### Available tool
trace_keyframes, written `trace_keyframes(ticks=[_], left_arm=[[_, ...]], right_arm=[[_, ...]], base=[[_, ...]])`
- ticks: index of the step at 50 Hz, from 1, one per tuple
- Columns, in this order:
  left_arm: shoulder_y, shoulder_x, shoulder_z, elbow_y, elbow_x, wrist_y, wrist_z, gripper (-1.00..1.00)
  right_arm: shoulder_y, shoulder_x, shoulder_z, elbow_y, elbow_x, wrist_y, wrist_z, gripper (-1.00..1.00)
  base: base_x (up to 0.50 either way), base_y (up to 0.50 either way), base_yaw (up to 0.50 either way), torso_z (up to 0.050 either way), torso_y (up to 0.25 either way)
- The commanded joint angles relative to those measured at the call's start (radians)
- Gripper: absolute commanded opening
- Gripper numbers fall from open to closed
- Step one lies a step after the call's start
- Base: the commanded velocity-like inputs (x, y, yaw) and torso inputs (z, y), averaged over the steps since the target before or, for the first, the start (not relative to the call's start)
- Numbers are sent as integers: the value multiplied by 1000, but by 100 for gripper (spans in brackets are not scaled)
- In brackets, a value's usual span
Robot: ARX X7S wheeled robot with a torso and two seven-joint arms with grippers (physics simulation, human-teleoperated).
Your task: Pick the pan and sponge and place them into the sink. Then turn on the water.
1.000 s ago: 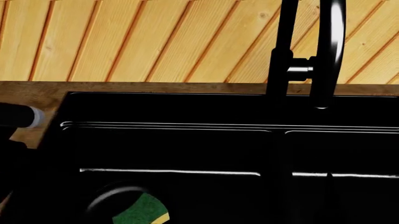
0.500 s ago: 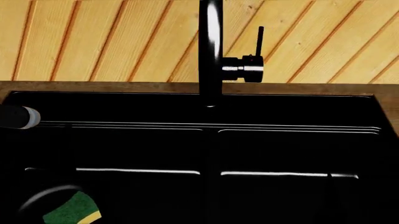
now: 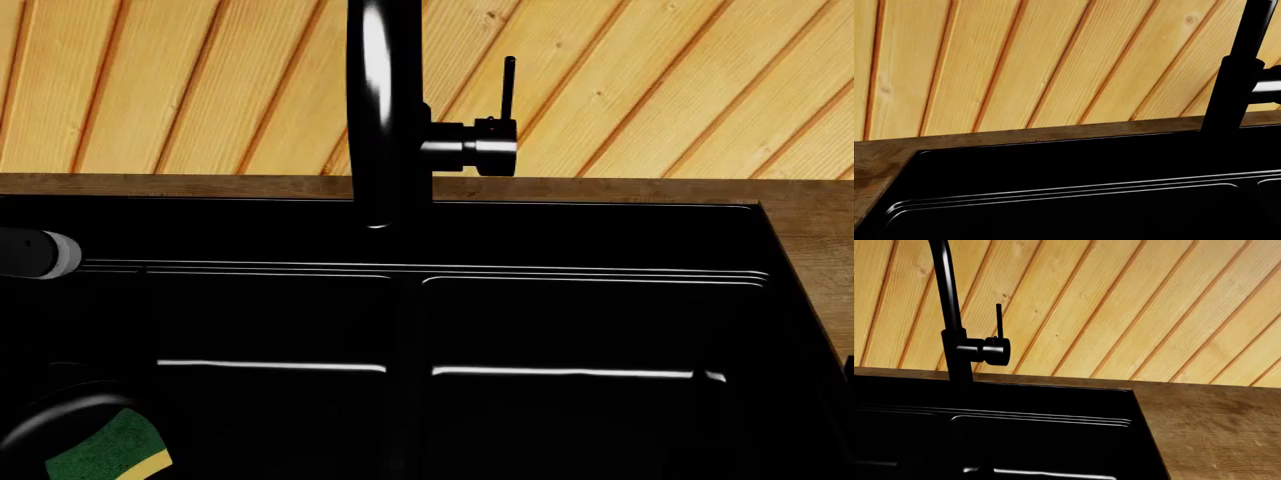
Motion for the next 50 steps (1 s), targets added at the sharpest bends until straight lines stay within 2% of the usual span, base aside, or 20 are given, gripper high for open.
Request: trace_keyframes(ticks=[1, 5, 8, 12, 18, 22, 33, 35, 37, 39, 41, 50], left_arm=[[1, 0, 3, -12, 5, 7, -1, 100], [-1, -3, 2, -16, 7, 10, 1, 100], [-3, -5, 3, -20, 9, 14, 4, 100], [-8, 0, 12, -32, 18, 22, 8, 100], [-5, -8, 22, -22, 34, 41, 14, 100], [-5, -1, -8, -32, -17, 31, 35, 100], [-21, -2, -15, -62, -11, 43, 39, 100], [-18, -25, 42, -38, 86, 125, 62, 100], [-26, -8, 3, -45, 31, 80, 35, 100], [-33, -21, 62, -30, 100, 134, 67, 100], [-41, -9, 32, -43, 48, 94, 59, 100], [-64, -2, -1, -92, 7, 75, 69, 100]], right_arm=[[39, -7, -26, 6, -3, 14, -2, 100], [75, -12, -41, 14, 11, 27, 7, 100], [263, -40, -129, 30, 46, 102, 28, 100], [568, -149, -296, 164, 44, 268, 11, 100], [802, -288, -432, 333, -42, 360, -89, 100], [880, -350, -467, 422, -69, 375, -126, 100], [1105, -510, -583, 719, -194, 387, -283, 100], [1138, -532, -599, 776, -215, 381, -318, 100], [1166, -547, -611, 821, -232, 378, -343, 100], [1206, -565, -622, 877, -248, 374, -378, 100], [1231, -581, -631, 920, -256, 373, -405, 100], [1329, -659, -687, 1112, -335, 324, -514, 100]], base=[[0, 0, 0, 0, 0], [1, 0, 0, 0, 0], [0, 0, 0, 0, 0], [0, 0, 0, 0, 0], [0, 0, 0, 0, 0], [0, 0, 0, 0, 0], [0, 0, 0, 0, 0], [0, 0, 0, 0, 0], [0, 0, 0, 0, 0], [0, 0, 0, 0, 0], [0, 0, 0, 0, 0], [0, 0, 0, 0, 0]])
